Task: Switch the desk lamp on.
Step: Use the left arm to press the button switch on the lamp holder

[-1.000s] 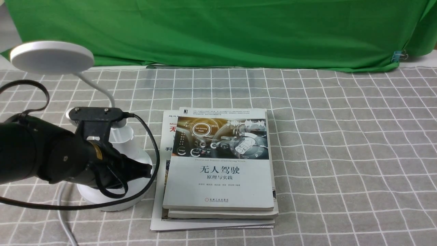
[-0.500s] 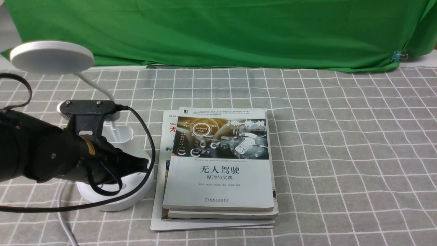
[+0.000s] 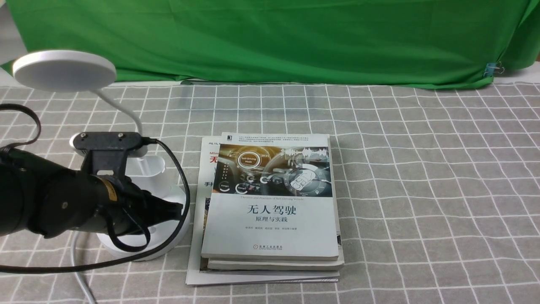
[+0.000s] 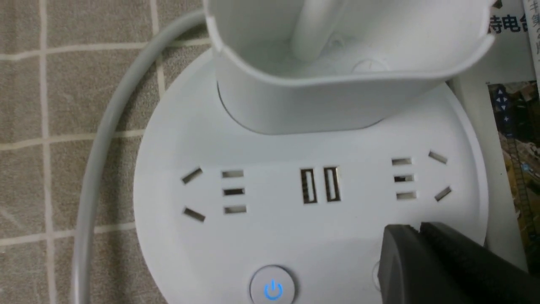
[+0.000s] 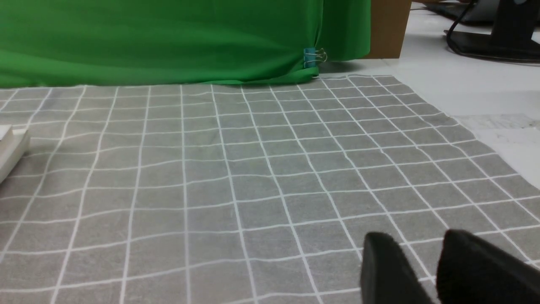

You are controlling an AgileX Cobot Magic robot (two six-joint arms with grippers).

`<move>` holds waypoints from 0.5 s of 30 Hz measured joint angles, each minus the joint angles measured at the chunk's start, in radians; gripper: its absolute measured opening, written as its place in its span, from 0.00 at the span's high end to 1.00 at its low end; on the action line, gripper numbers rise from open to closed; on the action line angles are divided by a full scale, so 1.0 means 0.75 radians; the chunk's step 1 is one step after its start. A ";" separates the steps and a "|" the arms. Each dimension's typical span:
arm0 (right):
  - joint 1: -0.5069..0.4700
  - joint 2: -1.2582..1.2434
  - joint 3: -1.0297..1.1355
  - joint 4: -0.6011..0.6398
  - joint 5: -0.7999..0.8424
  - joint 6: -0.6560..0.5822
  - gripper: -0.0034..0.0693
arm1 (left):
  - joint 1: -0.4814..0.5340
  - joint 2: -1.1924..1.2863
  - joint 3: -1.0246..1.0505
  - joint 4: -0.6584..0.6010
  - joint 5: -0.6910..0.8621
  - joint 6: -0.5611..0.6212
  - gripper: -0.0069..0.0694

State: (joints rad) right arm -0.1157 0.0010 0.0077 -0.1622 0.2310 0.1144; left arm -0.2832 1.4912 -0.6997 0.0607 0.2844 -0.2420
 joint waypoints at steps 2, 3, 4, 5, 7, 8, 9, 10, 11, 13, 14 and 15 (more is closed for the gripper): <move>0.000 0.000 0.000 0.000 0.000 0.000 0.62 | 0.000 0.000 0.000 0.001 0.000 -0.001 0.88; 0.000 0.000 0.000 0.000 0.000 0.000 0.62 | 0.000 0.000 0.000 0.001 0.000 -0.002 0.88; 0.000 0.000 0.000 0.000 0.000 0.000 0.62 | 0.000 0.000 0.000 0.001 0.000 -0.004 0.88; 0.000 0.000 0.000 0.000 0.000 0.000 0.62 | 0.000 0.000 0.000 0.001 0.000 -0.004 0.88; 0.000 0.000 0.000 0.000 0.000 0.000 0.62 | 0.000 0.002 0.000 0.001 0.000 -0.004 0.88; 0.000 0.000 0.000 0.000 0.000 0.000 0.62 | 0.000 0.005 0.000 0.001 0.000 -0.004 0.88; 0.000 0.000 0.000 0.000 0.000 0.000 0.62 | 0.000 0.009 0.000 0.001 0.000 -0.004 0.88; 0.000 0.000 0.000 0.000 0.000 0.000 0.62 | 0.000 0.032 0.000 0.001 0.001 -0.004 0.88; 0.000 0.000 0.000 0.000 0.000 0.000 0.62 | 0.000 0.046 0.000 0.001 0.001 -0.004 0.88; 0.000 0.000 0.000 0.000 0.000 0.000 0.62 | 0.000 0.058 -0.001 0.004 -0.002 -0.004 0.88; 0.000 0.000 0.000 0.000 0.000 0.000 0.62 | 0.000 0.061 -0.002 0.004 -0.002 -0.004 0.88; 0.000 0.000 0.000 0.000 0.000 0.000 0.62 | 0.000 0.065 -0.003 0.004 -0.002 -0.004 0.88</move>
State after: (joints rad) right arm -0.1157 0.0010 0.0077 -0.1622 0.2310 0.1144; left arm -0.2832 1.5401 -0.7016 0.0634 0.2828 -0.2448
